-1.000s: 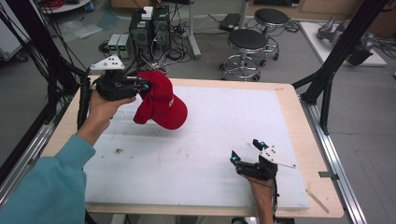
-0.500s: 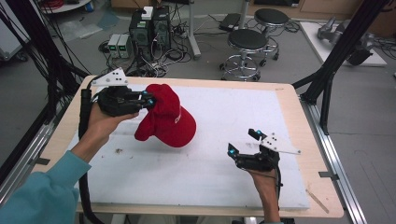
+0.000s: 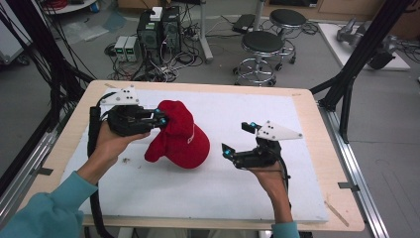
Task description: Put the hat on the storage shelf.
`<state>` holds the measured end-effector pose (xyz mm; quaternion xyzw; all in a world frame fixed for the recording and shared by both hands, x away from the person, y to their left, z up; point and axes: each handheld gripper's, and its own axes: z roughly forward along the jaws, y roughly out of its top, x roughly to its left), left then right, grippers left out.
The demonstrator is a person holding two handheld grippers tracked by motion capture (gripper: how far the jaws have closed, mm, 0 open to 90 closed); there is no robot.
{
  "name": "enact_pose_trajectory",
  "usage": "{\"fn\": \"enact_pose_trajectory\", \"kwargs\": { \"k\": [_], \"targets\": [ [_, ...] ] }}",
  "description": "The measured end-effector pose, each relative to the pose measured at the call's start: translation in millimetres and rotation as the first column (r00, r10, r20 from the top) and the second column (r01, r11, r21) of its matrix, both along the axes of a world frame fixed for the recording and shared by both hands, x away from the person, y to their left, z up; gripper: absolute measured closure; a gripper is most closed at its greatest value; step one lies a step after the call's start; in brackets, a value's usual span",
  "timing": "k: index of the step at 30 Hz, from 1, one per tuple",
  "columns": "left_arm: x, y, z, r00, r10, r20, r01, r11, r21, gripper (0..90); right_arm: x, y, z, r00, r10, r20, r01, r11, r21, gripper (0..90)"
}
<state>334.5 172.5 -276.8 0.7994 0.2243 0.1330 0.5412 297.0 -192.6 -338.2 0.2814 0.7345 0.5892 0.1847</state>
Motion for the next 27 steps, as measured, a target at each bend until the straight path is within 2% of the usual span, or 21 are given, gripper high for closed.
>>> {"fn": "enact_pose_trajectory", "kwargs": {
  "k": [1,7,9,10,13,15,16,19,20,22,27],
  "targets": [
    [-1.1,-1.0,-1.1,1.0000,0.000,-0.001,0.000,1.0000,-0.004,80.2,4.6,7.8,5.5,0.9991,0.040,-0.014,-0.041,0.999,-0.004,3.9],
    [-6.2,-5.0,-8.2,0.9998,-0.018,-0.012,0.018,0.9998,-0.002,80.2,14.2,30.4,17.3,0.9940,0.105,-0.029,-0.107,0.993,-0.050,3.9],
    [-7.1,-5.7,-9.2,0.9997,-0.019,-0.017,0.019,0.9998,-0.008,80.2,21.0,42.3,21.5,0.9878,0.148,-0.049,-0.151,0.986,-0.067,3.9],
    [-7.5,-5.8,-9.2,0.9996,-0.022,-0.015,0.022,0.9997,-0.005,80.2,21.0,42.3,21.5,0.9878,0.148,-0.049,-0.151,0.986,-0.067,3.9],
    [-8.0,-6.8,-9.1,0.9995,-0.028,-0.017,0.028,0.9996,-0.008,80.2,30.0,57.3,25.1,0.9757,0.202,-0.086,-0.210,0.973,-0.101,3.9],
    [-8.1,-7.1,-9.1,0.9994,-0.029,-0.017,0.029,0.9996,-0.003,80.2,31.8,60.9,25.7,0.9726,0.212,-0.095,-0.222,0.969,-0.106,4.0],
    [-8.3,-7.2,-9.1,0.9994,-0.032,-0.017,0.031,0.9995,-0.003,80.2,36.1,67.9,26.0,0.9664,0.233,-0.107,-0.246,0.961,-0.124,4.2],
    [-8.2,-7.1,-9.1,0.9993,-0.034,-0.018,0.034,0.9994,-0.004,80.2,39.4,73.6,26.0,0.9626,0.244,-0.118,-0.259,0.957,-0.133,4.7],
    [-8.2,-7.1,-9.1,0.9993,-0.035,-0.016,0.035,0.9994,-0.002,80.2,41.9,78.5,25.6,0.9588,0.256,-0.124,-0.272,0.952,-0.140,5.0],
    [-8.3,-7.5,-9.3,0.9993,-0.034,-0.017,0.034,0.9994,-0.001,80.1,42.6,80.6,25.5,0.9594,0.254,-0.122,-0.271,0.952,-0.143,5.5],
    [-8.1,-7.7,-9.6,0.9991,-0.038,-0.018,0.038,0.9992,0.006,80.2,46.1,85.3,22.3,0.9493,0.278,-0.146,-0.298,0.945,-0.137,6.2]
  ]
}}
